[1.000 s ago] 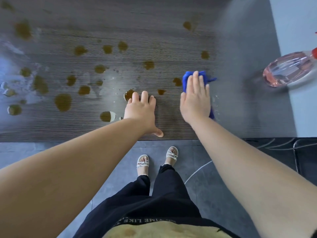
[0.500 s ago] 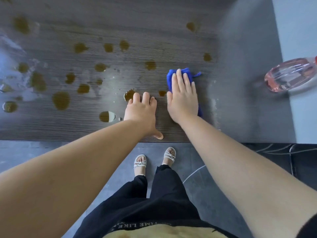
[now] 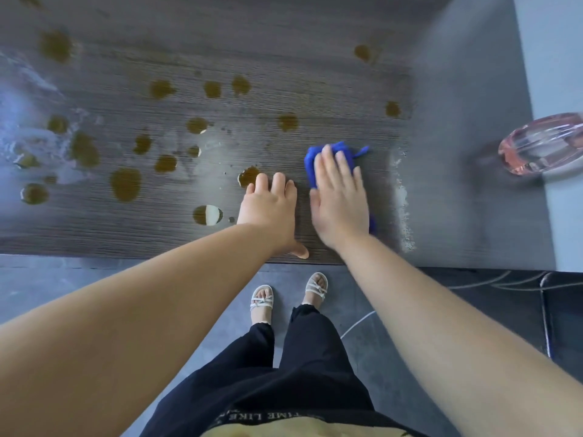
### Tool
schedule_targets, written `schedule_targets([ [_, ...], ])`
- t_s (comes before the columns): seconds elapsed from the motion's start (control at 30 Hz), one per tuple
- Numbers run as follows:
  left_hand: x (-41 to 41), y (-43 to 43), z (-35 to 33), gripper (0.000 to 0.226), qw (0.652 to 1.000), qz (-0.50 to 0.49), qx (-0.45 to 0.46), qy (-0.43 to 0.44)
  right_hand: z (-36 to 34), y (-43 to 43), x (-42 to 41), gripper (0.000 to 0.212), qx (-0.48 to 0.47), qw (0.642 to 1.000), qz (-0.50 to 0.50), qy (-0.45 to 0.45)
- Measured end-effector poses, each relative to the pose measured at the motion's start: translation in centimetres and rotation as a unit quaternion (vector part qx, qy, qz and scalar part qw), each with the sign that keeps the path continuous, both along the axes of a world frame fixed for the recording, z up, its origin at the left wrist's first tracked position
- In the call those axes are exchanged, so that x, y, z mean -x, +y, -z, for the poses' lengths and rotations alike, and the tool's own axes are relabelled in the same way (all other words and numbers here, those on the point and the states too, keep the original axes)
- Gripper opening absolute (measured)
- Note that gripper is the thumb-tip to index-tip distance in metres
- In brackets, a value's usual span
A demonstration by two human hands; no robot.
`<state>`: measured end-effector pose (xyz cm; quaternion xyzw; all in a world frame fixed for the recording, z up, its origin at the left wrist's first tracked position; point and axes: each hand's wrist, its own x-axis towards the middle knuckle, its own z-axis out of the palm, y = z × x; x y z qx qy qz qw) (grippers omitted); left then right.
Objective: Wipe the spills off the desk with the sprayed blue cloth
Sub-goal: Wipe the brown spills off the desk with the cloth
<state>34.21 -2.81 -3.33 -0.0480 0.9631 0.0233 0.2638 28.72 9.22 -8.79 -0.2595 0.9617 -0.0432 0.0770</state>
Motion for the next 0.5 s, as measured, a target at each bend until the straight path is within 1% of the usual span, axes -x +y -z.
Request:
schedule_targets([
  [0.03, 0.0, -0.1, 0.0, 0.121, 1.000, 0.002, -0.001, 0.002, 0.0, 1.0, -1.3, 0.057, -0.001, 0.999, -0.052, -0.004],
  [0.07, 0.0, -0.1, -0.1, 0.120, 1.000, 0.003, -0.002, 0.000, -0.2, 2.5, -2.0, 0.056, -0.002, 0.996, -0.084, -0.010],
  [0.1, 0.0, -0.1, -0.2, 0.120, 1.000, 0.004, -0.004, -0.003, -0.3, 4.1, -1.9, 0.057, -0.003, 0.995, -0.098, -0.013],
  [0.13, 0.0, -0.1, -0.2, 0.120, 1.000, 0.003, -0.006, -0.008, -0.3, 5.7, -1.1, 0.057, -0.007, 0.996, -0.087, -0.008],
  [0.17, 0.0, -0.1, -0.4, 0.118, 1.000, 0.002, -0.007, -0.011, -0.3, 7.1, 0.2, 0.056, -0.012, 0.999, -0.052, 0.000],
  [0.23, 0.4, -0.2, -0.7, 0.107, 1.000, -0.010, -0.014, -0.009, -0.6, 8.0, 3.0, 0.055, -0.035, 0.996, 0.085, -0.014],
  [0.3, 0.9, -0.2, -1.0, 0.093, 0.999, -0.027, -0.021, 0.000, -0.5, 6.4, 4.5, 0.056, -0.033, 0.977, 0.211, -0.011],
  [0.33, 1.3, -0.2, -1.2, 0.088, 0.999, -0.032, -0.021, 0.009, -0.5, 5.1, 4.3, 0.057, -0.023, 0.970, 0.242, -0.012],
  [0.37, 1.9, 0.0, -1.4, 0.085, 0.999, -0.033, -0.017, 0.024, -0.4, 4.1, 3.8, 0.058, -0.013, 0.973, 0.232, -0.008],
  [0.4, 2.3, 0.1, -1.4, 0.083, 0.999, -0.031, -0.014, 0.037, -0.2, 3.2, 2.5, 0.058, -0.002, 0.983, 0.181, 0.001],
  [0.47, 3.4, 0.3, -1.5, 0.082, 0.998, -0.021, -0.021, 0.056, -0.1, 3.4, -0.5, 0.057, 0.003, 1.000, 0.010, 0.003],
  [0.5, 4.1, 0.5, -1.6, 0.083, 0.998, -0.012, -0.029, 0.060, -0.1, 4.7, -1.1, 0.057, -0.006, 0.998, -0.068, -0.001],
])
